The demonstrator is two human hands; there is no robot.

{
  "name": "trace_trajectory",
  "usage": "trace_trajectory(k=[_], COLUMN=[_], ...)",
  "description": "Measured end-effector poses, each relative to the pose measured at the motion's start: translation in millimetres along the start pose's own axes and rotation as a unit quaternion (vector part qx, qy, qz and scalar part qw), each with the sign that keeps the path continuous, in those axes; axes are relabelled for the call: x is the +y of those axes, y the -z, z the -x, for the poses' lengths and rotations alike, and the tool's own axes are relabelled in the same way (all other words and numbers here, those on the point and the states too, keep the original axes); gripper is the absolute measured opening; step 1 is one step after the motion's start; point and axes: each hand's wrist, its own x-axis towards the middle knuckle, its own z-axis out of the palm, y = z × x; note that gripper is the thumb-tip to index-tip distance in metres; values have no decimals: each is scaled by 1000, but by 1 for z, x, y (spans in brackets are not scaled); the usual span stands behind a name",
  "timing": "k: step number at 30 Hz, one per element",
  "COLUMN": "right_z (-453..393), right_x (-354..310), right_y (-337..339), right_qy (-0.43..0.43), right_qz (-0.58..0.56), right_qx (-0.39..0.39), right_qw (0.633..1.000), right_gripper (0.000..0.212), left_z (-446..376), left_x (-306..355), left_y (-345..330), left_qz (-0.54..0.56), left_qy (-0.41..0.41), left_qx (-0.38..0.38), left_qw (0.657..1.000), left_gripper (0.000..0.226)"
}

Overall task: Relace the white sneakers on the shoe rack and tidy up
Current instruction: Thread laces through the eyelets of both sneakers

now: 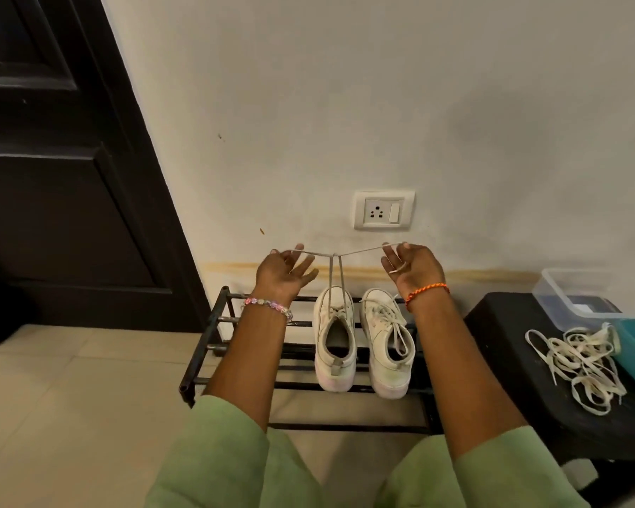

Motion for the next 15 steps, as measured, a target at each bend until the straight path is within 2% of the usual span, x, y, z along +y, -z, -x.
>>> trace_trajectory(k=[2,3,4,5,6,7,8,9,10,11,12,13,14,15], right_z=[-4,-6,-7,-9,-12,-16,-18,-20,-21,-22,-23,-25,-25,-27], right_x=[6,9,11,13,15,18,20,23,26,28,31,34,35,35], right_y=[5,4,2,0,-2,-1,1,5,10,15,20,25,30,36], right_qy=[-30,-24,-3,40,109,195,287,359,400,420,430,431,425,409], right_qz=[-171,-204,-178,-90,48,215,375,512,624,709,765,796,817,834], right_qx=[-12,-10,-5,3,10,10,-8,-51,-99,-129,-146,-156,-157,-149], right_qw=[985,979,984,995,993,957,881,779,664,551,458,394,357,341], right_gripper=[28,29,28,27,26,22,17,11,6,8,15,26,38,48], left_z=[-6,-8,-11,-15,-22,-27,-29,-29,-31,-33,-34,-36,-38,-40], left_x=[-5,-9,-10,-12,-13,-14,-14,-15,-16,-17,-17,-15,-13,-13], left_y=[2,3,6,10,16,23,27,29,30,32,36,41,47,54], left_qz=[95,53,-63,-247,-438,-588,-689,-756,-804,-835,-848,-853,-852,-851], left_qy=[-17,-47,-114,-215,-326,-413,-453,-457,-448,-438,-431,-425,-423,-421], left_qx=[4,15,31,39,28,-6,-47,-77,-93,-102,-107,-109,-106,-97], left_qw=[995,997,991,944,837,695,564,462,379,318,288,282,289,300], left_gripper=[38,38,35,31,26,22,21,25,34,41,45,44,43,41])
